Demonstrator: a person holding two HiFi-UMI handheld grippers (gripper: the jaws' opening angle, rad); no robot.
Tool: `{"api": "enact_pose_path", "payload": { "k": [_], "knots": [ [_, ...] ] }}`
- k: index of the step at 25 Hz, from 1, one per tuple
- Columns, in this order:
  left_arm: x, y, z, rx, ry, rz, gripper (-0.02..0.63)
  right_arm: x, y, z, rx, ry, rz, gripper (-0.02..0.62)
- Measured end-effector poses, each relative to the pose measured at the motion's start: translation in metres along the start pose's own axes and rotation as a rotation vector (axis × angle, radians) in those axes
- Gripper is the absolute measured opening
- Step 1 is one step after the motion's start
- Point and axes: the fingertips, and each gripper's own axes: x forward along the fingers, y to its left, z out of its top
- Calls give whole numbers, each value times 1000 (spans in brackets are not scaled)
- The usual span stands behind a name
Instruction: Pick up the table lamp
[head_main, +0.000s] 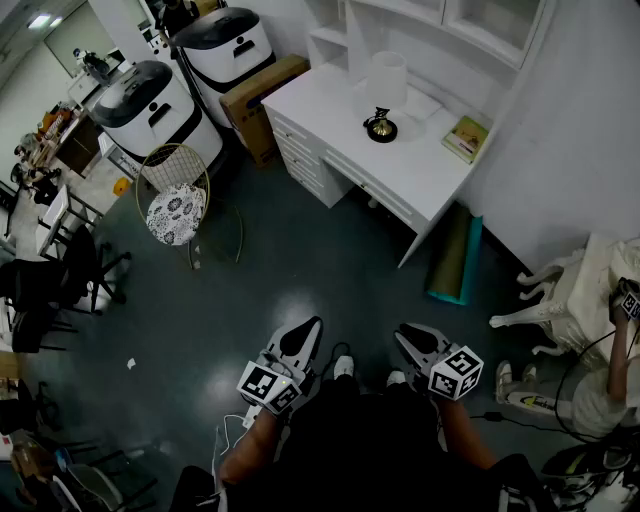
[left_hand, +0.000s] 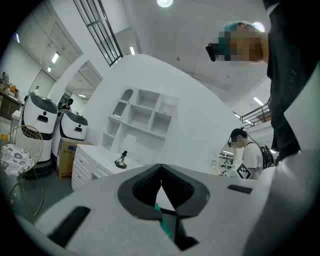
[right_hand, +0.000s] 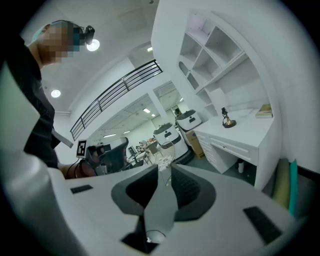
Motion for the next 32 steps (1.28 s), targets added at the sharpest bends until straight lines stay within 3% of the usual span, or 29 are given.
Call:
{"api": "enact_pose_path", "payload": {
  "k": [7,14,23,32],
  "knots": [
    [24,-75,-25,-60,-20,59,18,-72,-12,-20,-82,80,58,75],
    [43,-120,-39,-30,-7,90,18,-118,-44,-20,-142,78,61,75],
    [56,-103,-33,-15,-36,158,18,-105,-70,-10,-79,83,100,76],
    [120,-44,-18,-1,-47,93,18,-49,-111,36,-60,64,63,75]
  ]
}}
